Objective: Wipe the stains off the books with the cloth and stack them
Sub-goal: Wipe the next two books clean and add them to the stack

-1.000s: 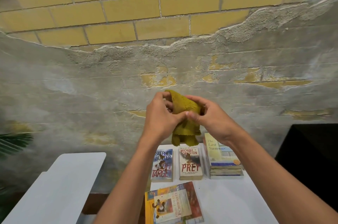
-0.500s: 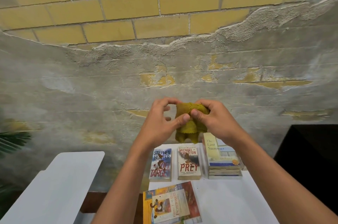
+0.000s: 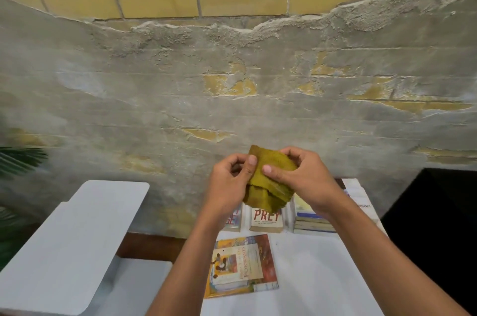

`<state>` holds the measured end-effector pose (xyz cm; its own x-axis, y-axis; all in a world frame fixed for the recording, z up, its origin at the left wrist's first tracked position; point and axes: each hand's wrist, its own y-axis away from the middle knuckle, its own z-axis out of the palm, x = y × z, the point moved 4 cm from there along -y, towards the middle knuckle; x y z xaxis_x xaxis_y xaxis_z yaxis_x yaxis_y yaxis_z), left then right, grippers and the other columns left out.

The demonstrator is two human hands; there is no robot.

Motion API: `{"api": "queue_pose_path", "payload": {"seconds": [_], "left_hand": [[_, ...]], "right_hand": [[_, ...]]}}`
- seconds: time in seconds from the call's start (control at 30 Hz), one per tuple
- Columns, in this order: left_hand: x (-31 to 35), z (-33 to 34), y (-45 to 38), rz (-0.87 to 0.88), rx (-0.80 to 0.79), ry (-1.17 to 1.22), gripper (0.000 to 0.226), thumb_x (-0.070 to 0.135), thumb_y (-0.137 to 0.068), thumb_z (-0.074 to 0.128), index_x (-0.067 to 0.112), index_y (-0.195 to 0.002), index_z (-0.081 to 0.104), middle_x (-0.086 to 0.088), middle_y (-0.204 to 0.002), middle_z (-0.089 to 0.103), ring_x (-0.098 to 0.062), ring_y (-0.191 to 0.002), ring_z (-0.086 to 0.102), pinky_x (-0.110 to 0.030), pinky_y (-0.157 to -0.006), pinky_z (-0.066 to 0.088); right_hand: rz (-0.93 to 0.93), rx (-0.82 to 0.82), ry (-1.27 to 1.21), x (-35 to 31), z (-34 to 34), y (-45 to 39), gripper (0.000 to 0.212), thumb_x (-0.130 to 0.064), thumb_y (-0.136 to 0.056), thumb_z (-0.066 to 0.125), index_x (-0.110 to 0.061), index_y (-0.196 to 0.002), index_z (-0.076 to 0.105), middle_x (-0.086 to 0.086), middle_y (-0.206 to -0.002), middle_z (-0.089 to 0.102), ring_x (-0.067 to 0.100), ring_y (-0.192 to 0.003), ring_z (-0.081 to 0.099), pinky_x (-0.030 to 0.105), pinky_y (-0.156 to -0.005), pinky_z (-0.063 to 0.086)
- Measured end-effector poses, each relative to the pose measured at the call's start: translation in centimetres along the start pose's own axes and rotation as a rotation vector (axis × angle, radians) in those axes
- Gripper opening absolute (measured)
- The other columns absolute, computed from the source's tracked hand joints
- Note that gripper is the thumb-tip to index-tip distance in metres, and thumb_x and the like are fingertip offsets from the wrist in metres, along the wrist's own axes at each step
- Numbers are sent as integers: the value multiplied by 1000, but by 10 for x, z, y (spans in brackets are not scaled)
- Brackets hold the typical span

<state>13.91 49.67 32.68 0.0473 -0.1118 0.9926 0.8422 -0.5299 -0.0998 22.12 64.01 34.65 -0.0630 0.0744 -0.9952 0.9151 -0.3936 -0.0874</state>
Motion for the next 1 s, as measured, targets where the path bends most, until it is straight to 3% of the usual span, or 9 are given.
{"api": "queue_pose_path", "payload": {"seconds": [0.13, 0.3, 0.4, 0.5, 0.6, 0.63, 0.77, 0.87, 1.0], "left_hand": [[-35, -9, 12, -82, -6, 153, 42, 26, -79, 74, 11, -117, 67, -4, -106, 74, -19, -95, 72, -31, -76, 60], [-79, -12, 25, -124, 160, 262, 35, 20, -77, 79, 13, -109, 65, -4, -97, 74, -18, -85, 70, -32, -69, 58], [-117, -17, 38, -167, 268, 203, 34, 29, -75, 87, 22, -98, 64, -13, -103, 69, -23, -81, 69, -40, -72, 59], [-151, -22, 57, -218, 356, 36, 39, 43, -73, 85, 28, -100, 61, -12, -104, 70, -29, -84, 71, -46, -74, 61], [-178, -35, 87, -222, 528, -206, 23, 30, -87, 78, 30, -102, 60, 11, -104, 63, -4, -90, 61, -14, -71, 50], [-190, -45, 102, -244, 624, -265, 17, 29, -90, 73, 30, -102, 61, 12, -103, 62, -3, -91, 59, -12, -71, 47], [-261, -94, 160, -410, 896, -503, 15, 35, -99, 57, 23, -103, 65, 4, -101, 64, -15, -95, 62, -36, -82, 55], [-299, -111, 192, -616, 857, -745, 24, 46, -97, 52, 24, -103, 62, -1, -106, 65, -26, -100, 63, -46, -84, 53], [-325, -113, 210, -837, 635, -951, 71, 79, -88, 34, 20, -124, 52, -5, -126, 59, -32, -115, 57, -55, -99, 46]], "right_hand": [[132, 53, -238, 30, 6, 0, 42, -28, -71, 81, -4, -104, 71, 15, -97, 75, 27, -87, 71, 38, -76, 59], [365, -41, -538, 77, 29, 13, 35, -21, -84, 68, 0, -112, 68, 21, -109, 71, 28, -94, 70, 39, -78, 60], [424, -57, -538, 105, 39, 20, 55, -30, -77, 80, -1, -120, 64, 23, -114, 70, 31, -99, 70, 45, -80, 59], [486, -34, -410, 136, 45, 24, 53, -22, -81, 77, -5, -127, 60, 19, -118, 70, 35, -107, 68, 53, -91, 55], [544, 43, -224, 170, 42, 30, 39, -18, -84, 77, -18, -121, 62, 11, -113, 72, 30, -100, 71, 47, -82, 60], [560, 29, -114, 181, 41, 31, 39, -22, -84, 79, -23, -119, 62, 8, -114, 71, 28, -99, 71, 46, -80, 61], [525, -134, 381, 215, 37, 29, 23, -29, -86, 77, -31, -107, 66, -11, -106, 67, 10, -96, 66, 22, -71, 56], [456, -262, 598, 238, 41, 27, 18, -30, -88, 75, -35, -101, 65, -16, -110, 65, 11, -100, 63, 17, -81, 49], [361, -327, 879, 264, 51, 22, 25, -33, -88, 74, -26, -111, 70, -7, -120, 60, 15, -103, 57, 31, -92, 53]]}}
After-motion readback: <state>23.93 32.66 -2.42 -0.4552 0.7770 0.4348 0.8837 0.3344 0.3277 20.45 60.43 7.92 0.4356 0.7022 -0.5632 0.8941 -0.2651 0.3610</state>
